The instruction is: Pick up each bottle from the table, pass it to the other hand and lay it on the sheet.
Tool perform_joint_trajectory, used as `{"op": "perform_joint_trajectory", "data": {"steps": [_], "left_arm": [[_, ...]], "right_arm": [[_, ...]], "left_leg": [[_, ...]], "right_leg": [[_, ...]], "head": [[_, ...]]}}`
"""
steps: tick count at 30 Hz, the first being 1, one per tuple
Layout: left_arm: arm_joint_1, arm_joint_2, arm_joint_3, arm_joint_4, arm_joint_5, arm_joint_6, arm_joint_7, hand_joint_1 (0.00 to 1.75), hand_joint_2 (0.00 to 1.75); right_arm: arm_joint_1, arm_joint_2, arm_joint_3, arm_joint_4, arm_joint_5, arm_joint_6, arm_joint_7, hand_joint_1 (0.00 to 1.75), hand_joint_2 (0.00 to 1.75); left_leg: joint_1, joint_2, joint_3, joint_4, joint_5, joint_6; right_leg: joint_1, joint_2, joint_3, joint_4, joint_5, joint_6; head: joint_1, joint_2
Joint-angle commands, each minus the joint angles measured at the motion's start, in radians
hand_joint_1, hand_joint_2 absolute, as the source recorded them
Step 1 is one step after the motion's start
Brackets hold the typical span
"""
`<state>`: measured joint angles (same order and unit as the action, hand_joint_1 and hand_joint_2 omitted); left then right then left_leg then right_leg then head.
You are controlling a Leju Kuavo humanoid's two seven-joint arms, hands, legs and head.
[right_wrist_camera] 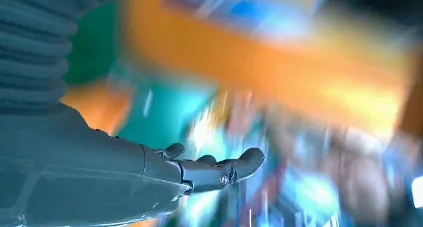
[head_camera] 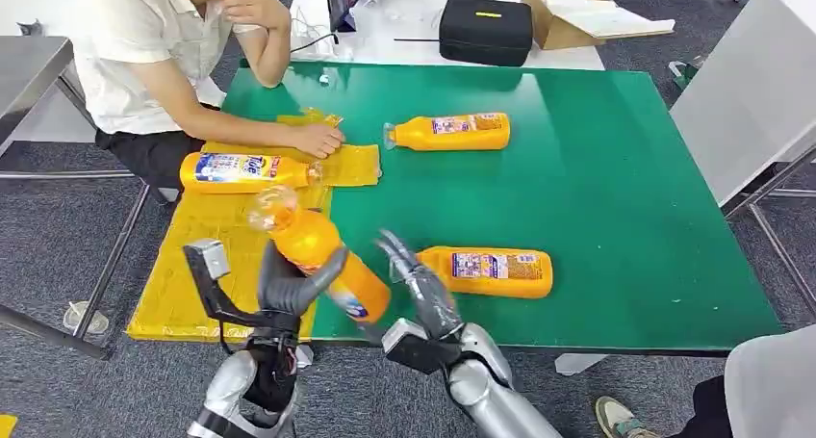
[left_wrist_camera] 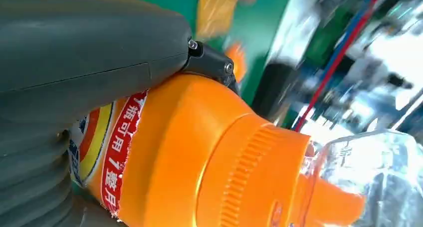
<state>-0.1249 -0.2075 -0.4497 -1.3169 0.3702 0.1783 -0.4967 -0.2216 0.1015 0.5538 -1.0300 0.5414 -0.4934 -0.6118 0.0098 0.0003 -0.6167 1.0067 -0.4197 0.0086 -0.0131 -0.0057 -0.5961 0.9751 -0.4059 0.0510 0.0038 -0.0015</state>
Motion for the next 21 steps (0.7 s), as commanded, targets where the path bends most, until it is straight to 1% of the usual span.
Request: {"op": "perform_joint_trajectory", "data": {"steps": [1, 2, 3, 4, 5, 6, 7, 8, 10, 11, 13, 14, 16, 18, 19, 20, 21], "left_arm": [[-0.034, 0.066, 0.09, -0.035, -0.324, 0.211, -0.005, 1.75, 1.75], [-0.041, 0.066, 0.103, -0.021, -0.368, 0.228, -0.014, 1.75, 1.75], [-0.043, 0.065, 0.113, -0.015, -0.382, 0.236, -0.018, 1.75, 1.75], [-0.043, 0.065, 0.113, -0.015, -0.382, 0.236, -0.018, 1.75, 1.75], [-0.054, 0.078, 0.125, 0.009, -0.455, 0.271, -0.008, 1.75, 1.75], [-0.054, 0.078, 0.125, 0.009, -0.455, 0.271, -0.008, 1.75, 1.75], [-0.063, 0.082, 0.136, 0.029, -0.482, 0.28, -0.011, 1.75, 1.75], [-0.075, 0.09, 0.135, 0.055, -0.56, 0.306, 0.006, 1.75, 1.75], [-0.088, 0.09, 0.144, 0.081, -0.583, 0.318, 0.007, 1.75, 1.75], [-0.124, 0.124, 0.106, 0.153, -0.789, 0.373, 0.064, 1.75, 1.75], [-0.185, 0.141, 0.095, 0.277, -0.939, 0.335, 0.127, 1.75, 1.75], [-0.193, 0.138, 0.103, 0.296, -0.942, 0.335, 0.117, 1.75, 1.75], [-0.193, 0.138, 0.103, 0.296, -0.942, 0.335, 0.117, 1.75, 1.75], [-0.193, 0.138, 0.103, 0.296, -0.942, 0.335, 0.117, 1.75, 1.75], [-0.198, 0.141, 0.093, 0.304, -0.964, 0.329, 0.115, 1.75, 1.75], [-0.222, 0.156, 0.065, 0.347, -1.029, 0.296, 0.165, 1.75, 1.75], [-0.245, 0.167, 0.055, 0.382, -1.072, 0.271, 0.192, 1.75, 1.75]], "right_arm": [[0.161, -0.01, -0.292, -0.166, 0.484, -0.205, 0.003, 0.0, 0.0], [0.186, 0.006, -0.339, -0.202, 0.517, -0.205, -0.017, 0.0, 0.0], [0.196, 0.013, -0.351, -0.21, 0.49, -0.205, -0.037, 0.0, 0.0], [0.196, 0.013, -0.351, -0.21, 0.49, -0.205, -0.037, 0.0, 0.0], [0.21, 0.013, -0.355, -0.234, 0.46, -0.205, -0.053, 0.0, 0.0], [0.21, 0.013, -0.355, -0.234, 0.46, -0.205, -0.053, 0.0, 0.0], [0.208, 0.007, -0.342, -0.236, 0.448, -0.205, -0.049, 0.0, 0.0], [0.205, 0.005, -0.334, -0.239, 0.42, -0.205, -0.05, 0.0, 0.0], [0.194, -0.004, -0.314, -0.229, 0.397, -0.205, -0.047, 0.0, 0.0], [0.179, -0.026, -0.269, -0.219, 0.347, -0.205, -0.037, 0.0, 0.0], [0.144, -0.053, -0.21, -0.196, 0.301, -0.205, -0.014, 0.0, 0.0], [0.14, -0.053, -0.207, -0.194, 0.298, -0.205, -0.012, 0.0, 0.0], [0.14, -0.053, -0.207, -0.194, 0.298, -0.205, -0.012, 0.0, 0.0], [0.14, -0.053, -0.207, -0.194, 0.298, -0.205, -0.012, 0.0, 0.0], [0.142, -0.054, -0.207, -0.195, 0.293, -0.205, -0.012, 0.0, 0.0], [0.14, -0.061, -0.188, -0.19, 0.275, -0.205, -0.018, 0.0, 0.0], [0.135, -0.065, -0.174, -0.185, 0.257, -0.199, -0.018, 0.0, 0.0]], "left_leg": [[0.001, -0.002, 0.005, 0.001, -0.002, 0.0], [0.001, -0.002, 0.003, 0.0, -0.001, 0.0], [0.0, -0.003, 0.002, -0.001, 0.0, 0.0], [0.0, -0.003, 0.002, 0.0, 0.0, 0.0], [0.0, -0.003, 0.0, 0.0, 0.0, 0.0], [0.0, -0.003, 0.002, 0.0, -0.001, 0.0], [0.0, -0.003, 0.0, 0.0, 0.0, 0.0], [0.0, -0.003, 0.001, 0.0, -0.001, 0.0], [0.0, -0.003, 0.002, 0.0, -0.001, 0.0], [0.0, -0.002, 0.003, 0.0, -0.001, 0.0], [0.0, -0.003, 0.001, -0.001, 0.001, 0.0], [0.0, -0.003, 0.003, -0.001, 0.001, 0.0], [0.0, -0.003, 0.003, -0.001, 0.001, 0.0], [0.0, -0.002, 0.001, -0.001, 0.002, 0.0], [0.001, -0.001, 0.003, 0.0, 0.001, 0.0], [0.0, -0.002, 0.001, -0.001, 0.001, 0.0], [0.0, -0.002, 0.002, 0.0, 0.001, 0.0]], "right_leg": [[0.001, -0.001, 0.005, 0.0, -0.002, -0.003], [0.001, -0.002, 0.004, 0.0, -0.002, -0.002], [0.0, -0.003, 0.002, 0.0, -0.001, -0.002], [0.0, -0.003, 0.002, 0.0, -0.001, -0.002], [0.0, -0.003, 0.001, 0.0, -0.001, -0.001], [0.001, -0.003, 0.003, 0.0, -0.001, -0.002], [0.0, -0.002, 0.001, 0.0, 0.0, -0.001], [0.0, -0.002, 0.002, 0.0, -0.001, -0.002], [0.0, -0.001, 0.003, 0.0, 0.0, -0.002], [0.001, -0.001, 0.003, 0.0, -0.001, -0.002], [0.0, -0.002, 0.002, -0.001, 0.0, -0.001], [0.0, -0.002, 0.003, -0.001, 0.0, -0.002], [0.0, -0.002, 0.004, -0.001, 0.0, -0.002], [0.0, -0.001, 0.001, -0.001, 0.001, -0.001], [0.001, 0.0, 0.003, 0.0, 0.0, -0.002], [0.0, -0.001, 0.001, -0.001, 0.001, -0.001], [0.001, -0.001, 0.003, 0.0, 0.0, -0.002]], "head": [[0.0, 0.0], [0.0, 0.0], [0.0, 0.0], [0.0, 0.0], [0.0, 0.0], [0.0, 0.0], [0.0, 0.0], [0.0, 0.0], [0.0, 0.0], [0.0, 0.0], [0.001, 0.0], [0.0, 0.0], [0.001, 0.0], [0.0, 0.0], [0.0, 0.0], [0.0, 0.0], [0.0, 0.0]]}}
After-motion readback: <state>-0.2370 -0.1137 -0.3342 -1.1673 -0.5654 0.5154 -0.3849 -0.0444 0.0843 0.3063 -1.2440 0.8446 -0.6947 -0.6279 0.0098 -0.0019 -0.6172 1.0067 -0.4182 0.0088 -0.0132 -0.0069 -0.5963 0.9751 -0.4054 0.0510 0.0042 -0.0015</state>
